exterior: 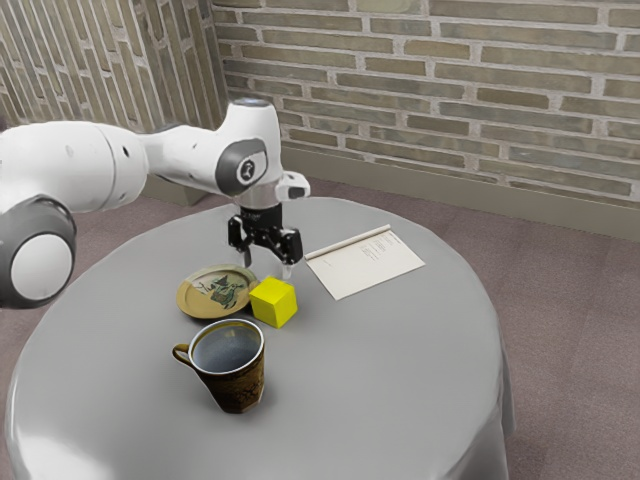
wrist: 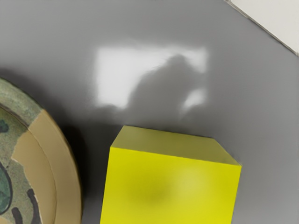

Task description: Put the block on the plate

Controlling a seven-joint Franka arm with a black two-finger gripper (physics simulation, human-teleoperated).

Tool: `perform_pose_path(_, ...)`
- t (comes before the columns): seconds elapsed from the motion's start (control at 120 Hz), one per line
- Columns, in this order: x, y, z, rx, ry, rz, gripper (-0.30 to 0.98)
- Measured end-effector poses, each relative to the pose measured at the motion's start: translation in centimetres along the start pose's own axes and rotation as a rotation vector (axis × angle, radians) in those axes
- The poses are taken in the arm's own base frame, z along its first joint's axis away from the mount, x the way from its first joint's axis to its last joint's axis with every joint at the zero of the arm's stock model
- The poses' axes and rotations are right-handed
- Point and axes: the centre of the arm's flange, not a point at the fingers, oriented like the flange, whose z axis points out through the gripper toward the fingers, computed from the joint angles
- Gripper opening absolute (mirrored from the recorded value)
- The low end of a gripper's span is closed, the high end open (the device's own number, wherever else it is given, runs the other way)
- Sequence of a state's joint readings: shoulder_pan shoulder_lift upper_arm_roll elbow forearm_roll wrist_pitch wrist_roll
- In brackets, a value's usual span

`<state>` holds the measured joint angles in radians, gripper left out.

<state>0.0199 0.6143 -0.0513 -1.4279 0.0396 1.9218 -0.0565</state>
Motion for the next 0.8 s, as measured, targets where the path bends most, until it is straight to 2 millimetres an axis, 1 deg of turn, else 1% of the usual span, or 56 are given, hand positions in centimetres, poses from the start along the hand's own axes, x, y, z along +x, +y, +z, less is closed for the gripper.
perform_pose_path(0.1,0.5,0.5,0.6,-0.002,-0.001,0.007,0.69)
perform_pose_path(0.15,0.6,0.6,1.3,-0.003,-0.009,0.007,0.69)
perform_pose_path(0.217,0.7,0.5,2.2,-0.004,-0.02,0.006,0.69)
perform_pose_path(0.525,1.0,0.4,5.0,-0.004,-0.053,0.004,0.69)
perform_pose_path(0.625,1.1,0.4,5.7,-0.004,-0.058,0.003,0.69)
perform_pose_path(0.8,1.3,0.4,6.2,-0.005,-0.055,0.003,0.67)
